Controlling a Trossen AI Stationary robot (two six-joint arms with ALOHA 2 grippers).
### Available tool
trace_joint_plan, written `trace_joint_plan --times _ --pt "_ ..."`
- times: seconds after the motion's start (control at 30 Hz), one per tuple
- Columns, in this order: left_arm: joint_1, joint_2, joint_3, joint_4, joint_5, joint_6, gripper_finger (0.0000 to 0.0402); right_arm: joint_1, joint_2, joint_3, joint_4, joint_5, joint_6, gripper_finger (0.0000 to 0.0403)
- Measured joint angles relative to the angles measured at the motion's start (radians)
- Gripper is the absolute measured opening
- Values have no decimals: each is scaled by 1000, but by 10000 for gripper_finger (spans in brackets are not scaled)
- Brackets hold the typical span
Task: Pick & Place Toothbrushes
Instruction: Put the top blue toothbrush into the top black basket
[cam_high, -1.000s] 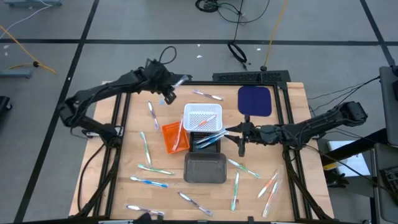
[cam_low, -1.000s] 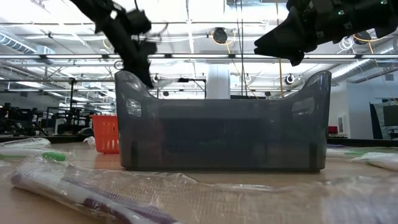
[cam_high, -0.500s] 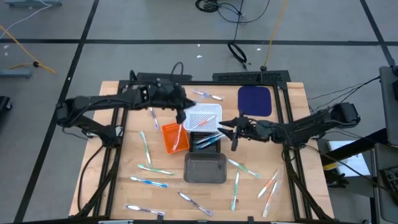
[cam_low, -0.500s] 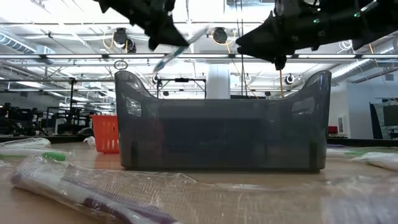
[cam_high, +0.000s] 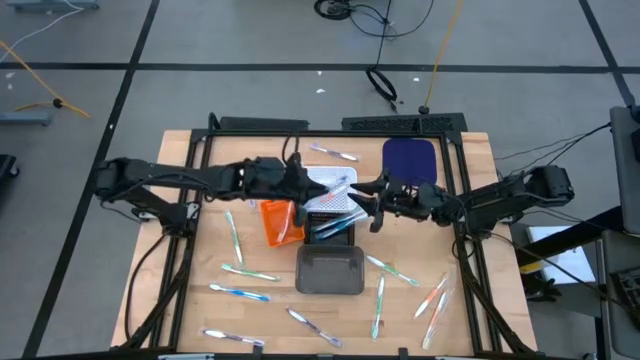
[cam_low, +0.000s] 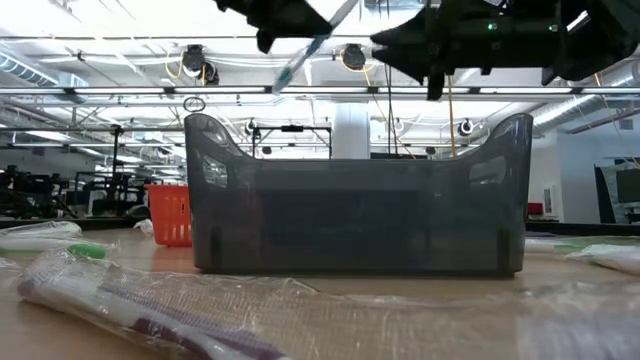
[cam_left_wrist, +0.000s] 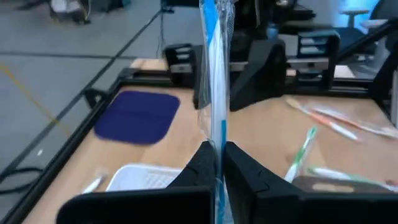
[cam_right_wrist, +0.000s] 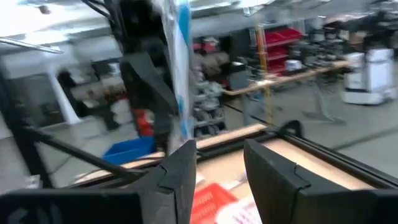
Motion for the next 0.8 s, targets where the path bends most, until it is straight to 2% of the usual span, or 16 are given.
trace_joint_plan --times 0.5,0.63,0.8 --pt "-42 200 -2 229 0 -13 13 0 0 0 38 -70 -5 126" --pt "-40 208 -3 218 -8 -8 4 0 -1 0 -16 -73 -4 126" --pt "-37 171 0 216 -90 11 6 -5 -1 0 -98 -82 -8 126"
